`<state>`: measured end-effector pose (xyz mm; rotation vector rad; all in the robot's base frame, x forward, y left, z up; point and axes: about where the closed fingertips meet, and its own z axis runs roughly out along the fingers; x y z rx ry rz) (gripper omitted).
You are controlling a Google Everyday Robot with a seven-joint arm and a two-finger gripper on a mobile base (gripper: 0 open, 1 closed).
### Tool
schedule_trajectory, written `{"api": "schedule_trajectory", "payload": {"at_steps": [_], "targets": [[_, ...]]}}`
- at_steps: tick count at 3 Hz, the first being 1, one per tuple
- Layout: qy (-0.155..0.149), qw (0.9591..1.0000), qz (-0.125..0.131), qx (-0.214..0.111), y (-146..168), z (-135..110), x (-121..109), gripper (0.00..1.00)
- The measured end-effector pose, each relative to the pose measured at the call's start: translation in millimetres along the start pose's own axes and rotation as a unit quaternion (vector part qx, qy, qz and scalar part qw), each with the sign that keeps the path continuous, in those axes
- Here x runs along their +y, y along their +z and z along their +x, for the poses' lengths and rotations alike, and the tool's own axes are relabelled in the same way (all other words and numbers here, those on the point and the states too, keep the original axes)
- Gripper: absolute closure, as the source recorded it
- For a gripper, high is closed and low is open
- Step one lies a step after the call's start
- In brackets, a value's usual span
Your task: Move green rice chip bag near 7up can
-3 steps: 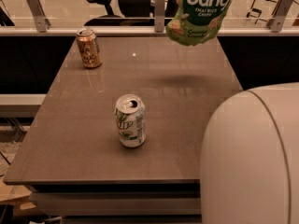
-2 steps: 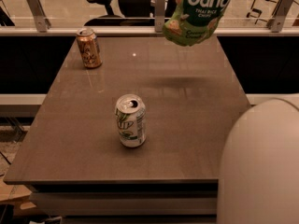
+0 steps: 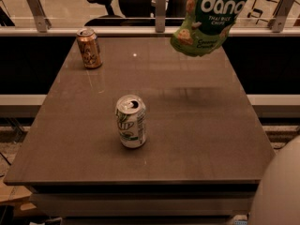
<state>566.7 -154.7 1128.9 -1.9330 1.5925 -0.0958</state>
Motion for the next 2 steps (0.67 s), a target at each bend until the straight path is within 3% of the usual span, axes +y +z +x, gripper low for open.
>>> {"api": "schedule_trajectory", "payload": {"at_steps": [2], "targets": [[0.037, 0.9976, 0.006, 0.059, -30.4, -2.8, 17.4, 1.00]]}}
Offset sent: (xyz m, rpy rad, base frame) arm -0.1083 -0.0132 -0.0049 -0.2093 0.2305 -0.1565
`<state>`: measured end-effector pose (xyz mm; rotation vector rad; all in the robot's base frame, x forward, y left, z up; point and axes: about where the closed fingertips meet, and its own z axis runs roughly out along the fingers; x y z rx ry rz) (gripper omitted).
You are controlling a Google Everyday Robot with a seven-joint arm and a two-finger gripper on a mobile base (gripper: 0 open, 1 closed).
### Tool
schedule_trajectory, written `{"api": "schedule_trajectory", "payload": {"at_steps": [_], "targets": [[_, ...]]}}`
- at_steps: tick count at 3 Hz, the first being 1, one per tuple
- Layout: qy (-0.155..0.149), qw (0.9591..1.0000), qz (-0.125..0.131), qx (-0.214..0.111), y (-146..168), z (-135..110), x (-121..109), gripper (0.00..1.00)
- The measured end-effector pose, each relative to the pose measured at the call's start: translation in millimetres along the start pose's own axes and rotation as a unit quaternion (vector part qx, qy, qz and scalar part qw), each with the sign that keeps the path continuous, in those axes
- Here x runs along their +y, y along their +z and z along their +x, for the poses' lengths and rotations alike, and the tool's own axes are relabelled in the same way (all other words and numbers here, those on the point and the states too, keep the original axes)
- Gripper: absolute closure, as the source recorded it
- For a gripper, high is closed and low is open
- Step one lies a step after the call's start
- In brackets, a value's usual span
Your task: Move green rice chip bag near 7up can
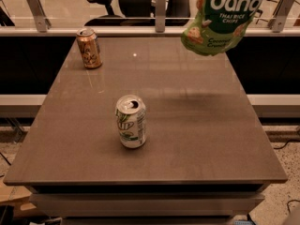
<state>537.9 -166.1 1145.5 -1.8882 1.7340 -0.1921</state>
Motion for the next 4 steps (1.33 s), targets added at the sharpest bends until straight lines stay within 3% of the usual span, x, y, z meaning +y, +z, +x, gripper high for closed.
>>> {"api": "schedule_trajectory", "payload": {"at_steps": [1, 2, 3, 4], "targets": [[0.020, 0.9997, 0.009, 0.014, -7.1, -13.5, 1.6, 1.00], [0.044, 0.9990, -0.007, 0.000, 0.6, -34.7, 11.9, 1.00], [0.078, 0.9955, -0.048, -0.026, 16.2, -55.2, 35.8, 1.00], [0.117, 0.9878, -0.100, -0.026, 37.4, -53.7, 68.7, 1.00]]}}
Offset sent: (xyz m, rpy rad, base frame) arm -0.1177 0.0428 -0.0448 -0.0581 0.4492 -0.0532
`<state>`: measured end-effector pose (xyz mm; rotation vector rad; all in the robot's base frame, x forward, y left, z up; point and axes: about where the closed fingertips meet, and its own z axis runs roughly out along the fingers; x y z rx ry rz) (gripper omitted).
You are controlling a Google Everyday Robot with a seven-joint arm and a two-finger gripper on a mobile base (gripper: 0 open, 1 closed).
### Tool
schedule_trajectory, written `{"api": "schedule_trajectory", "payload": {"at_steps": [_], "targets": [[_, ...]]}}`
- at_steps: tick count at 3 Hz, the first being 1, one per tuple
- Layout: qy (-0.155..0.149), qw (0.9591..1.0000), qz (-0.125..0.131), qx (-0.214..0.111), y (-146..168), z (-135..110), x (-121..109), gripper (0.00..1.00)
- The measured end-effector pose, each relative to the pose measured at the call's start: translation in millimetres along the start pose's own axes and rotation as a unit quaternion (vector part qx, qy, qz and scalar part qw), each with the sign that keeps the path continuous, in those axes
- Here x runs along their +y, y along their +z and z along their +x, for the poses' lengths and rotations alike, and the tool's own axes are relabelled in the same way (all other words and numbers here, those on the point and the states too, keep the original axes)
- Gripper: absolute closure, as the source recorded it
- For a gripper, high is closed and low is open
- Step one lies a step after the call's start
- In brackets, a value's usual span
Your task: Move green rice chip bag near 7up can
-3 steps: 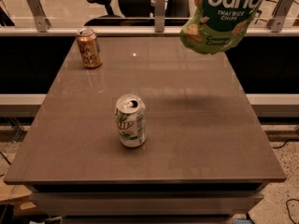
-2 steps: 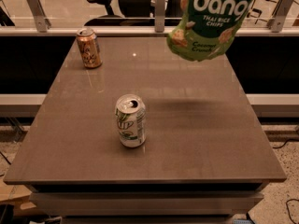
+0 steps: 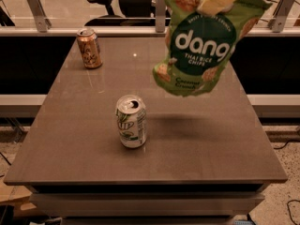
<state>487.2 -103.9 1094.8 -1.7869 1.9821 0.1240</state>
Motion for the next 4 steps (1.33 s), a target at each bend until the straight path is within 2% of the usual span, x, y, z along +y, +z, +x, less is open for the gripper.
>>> {"api": "schedule_trajectory", "payload": {"at_steps": [1, 2, 3, 4], "targets": [[0.039, 0.9984, -0.040, 0.008, 19.6, 22.4, 22.5, 1.00], [0.059, 0.9963, -0.061, 0.013, 31.6, 35.6, 38.8, 1.00], [0.060, 0.9955, -0.071, 0.021, 40.0, 44.6, 41.5, 1.00], [0.048, 0.9954, -0.078, 0.029, 48.1, 45.8, 39.2, 1.00]]}}
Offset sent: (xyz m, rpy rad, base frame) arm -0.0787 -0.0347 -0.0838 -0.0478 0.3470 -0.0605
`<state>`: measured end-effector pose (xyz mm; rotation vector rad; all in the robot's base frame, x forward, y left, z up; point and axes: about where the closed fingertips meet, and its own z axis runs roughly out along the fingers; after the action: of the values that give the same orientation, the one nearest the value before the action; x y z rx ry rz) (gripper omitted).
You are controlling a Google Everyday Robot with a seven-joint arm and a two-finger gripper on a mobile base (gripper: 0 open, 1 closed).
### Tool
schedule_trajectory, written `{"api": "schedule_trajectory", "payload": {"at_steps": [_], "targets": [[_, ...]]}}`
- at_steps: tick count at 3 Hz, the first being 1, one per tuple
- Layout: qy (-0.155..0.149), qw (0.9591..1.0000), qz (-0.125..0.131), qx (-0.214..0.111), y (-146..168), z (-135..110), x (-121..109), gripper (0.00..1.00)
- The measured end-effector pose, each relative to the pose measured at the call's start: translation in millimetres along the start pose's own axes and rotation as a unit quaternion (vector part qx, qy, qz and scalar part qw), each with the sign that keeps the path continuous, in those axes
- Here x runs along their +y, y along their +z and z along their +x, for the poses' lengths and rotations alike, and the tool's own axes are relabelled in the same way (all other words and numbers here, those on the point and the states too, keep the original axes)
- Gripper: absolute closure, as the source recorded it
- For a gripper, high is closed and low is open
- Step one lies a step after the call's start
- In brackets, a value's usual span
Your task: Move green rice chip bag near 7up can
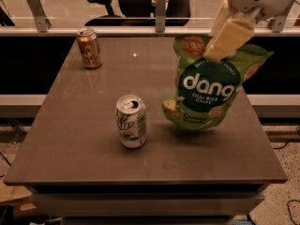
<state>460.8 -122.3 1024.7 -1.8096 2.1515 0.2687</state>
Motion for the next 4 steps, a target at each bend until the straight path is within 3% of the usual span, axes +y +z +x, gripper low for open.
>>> {"api": "schedule_trajectory", "payload": {"at_steps": [2, 4], "targets": [[-0.016, 0.9993, -0.006, 0.034, 21.1, -6.8, -14.8, 1.00], [-0.024, 0.9986, -0.016, 0.046, 33.3, -12.4, -15.0, 1.00]]}}
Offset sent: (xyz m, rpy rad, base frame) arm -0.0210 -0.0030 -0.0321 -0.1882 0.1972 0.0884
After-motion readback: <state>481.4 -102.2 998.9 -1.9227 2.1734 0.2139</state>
